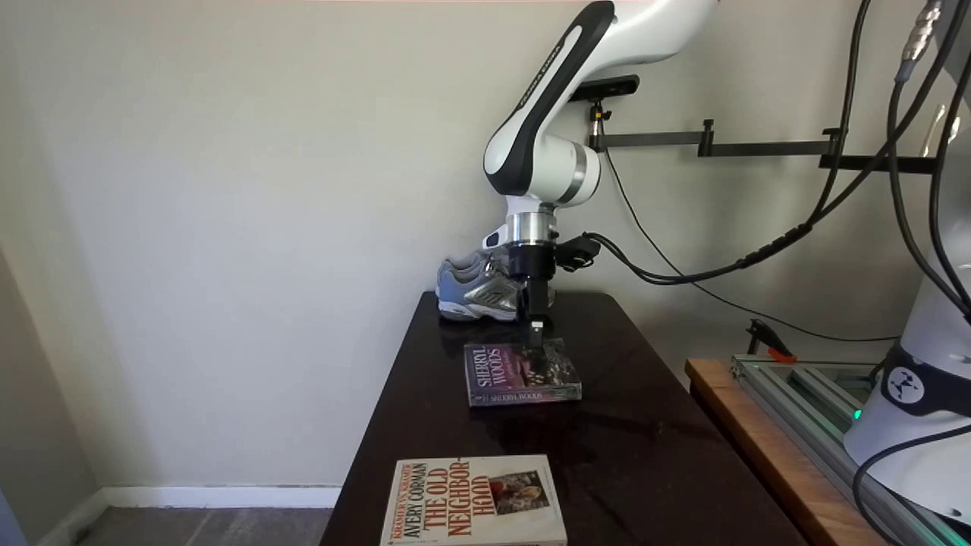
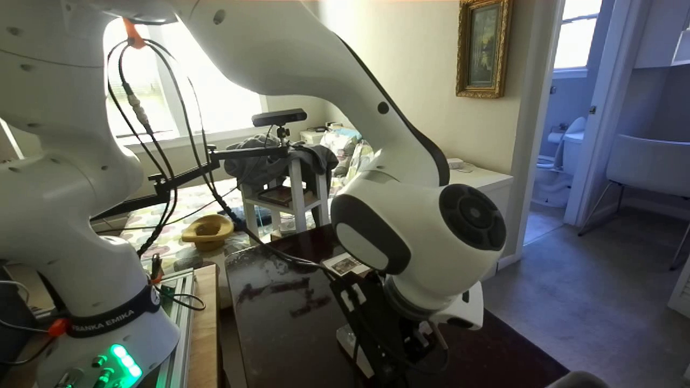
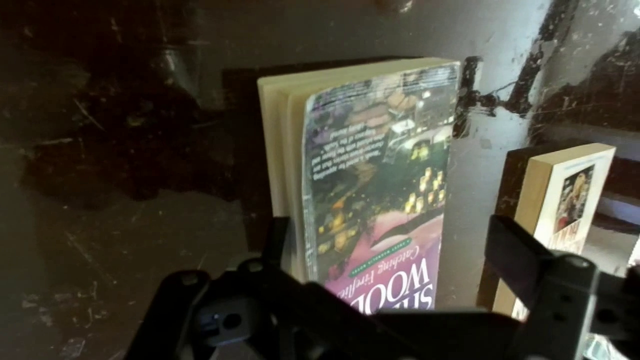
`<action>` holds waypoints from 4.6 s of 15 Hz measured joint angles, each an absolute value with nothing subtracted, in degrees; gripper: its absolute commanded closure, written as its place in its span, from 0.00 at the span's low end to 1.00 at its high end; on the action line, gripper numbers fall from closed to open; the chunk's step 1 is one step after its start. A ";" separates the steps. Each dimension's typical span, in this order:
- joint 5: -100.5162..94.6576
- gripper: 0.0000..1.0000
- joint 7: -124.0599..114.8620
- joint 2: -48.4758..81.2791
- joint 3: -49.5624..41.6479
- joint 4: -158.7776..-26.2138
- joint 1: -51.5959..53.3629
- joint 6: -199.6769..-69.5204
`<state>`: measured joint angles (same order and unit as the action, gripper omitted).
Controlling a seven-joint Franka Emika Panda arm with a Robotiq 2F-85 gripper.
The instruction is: Open the book on the right
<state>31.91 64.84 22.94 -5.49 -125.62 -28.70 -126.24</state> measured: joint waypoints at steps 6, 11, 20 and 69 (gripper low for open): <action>34.05 0.00 66.34 24.87 -5.77 -122.81 -28.98 -118.51; 35.94 0.00 67.48 26.14 -5.97 -120.77 -28.98 -114.07; 36.07 0.00 67.84 27.82 -5.96 -118.53 -28.16 -107.44; 26.90 0.00 60.20 20.49 -1.41 -120.36 -9.14 -109.27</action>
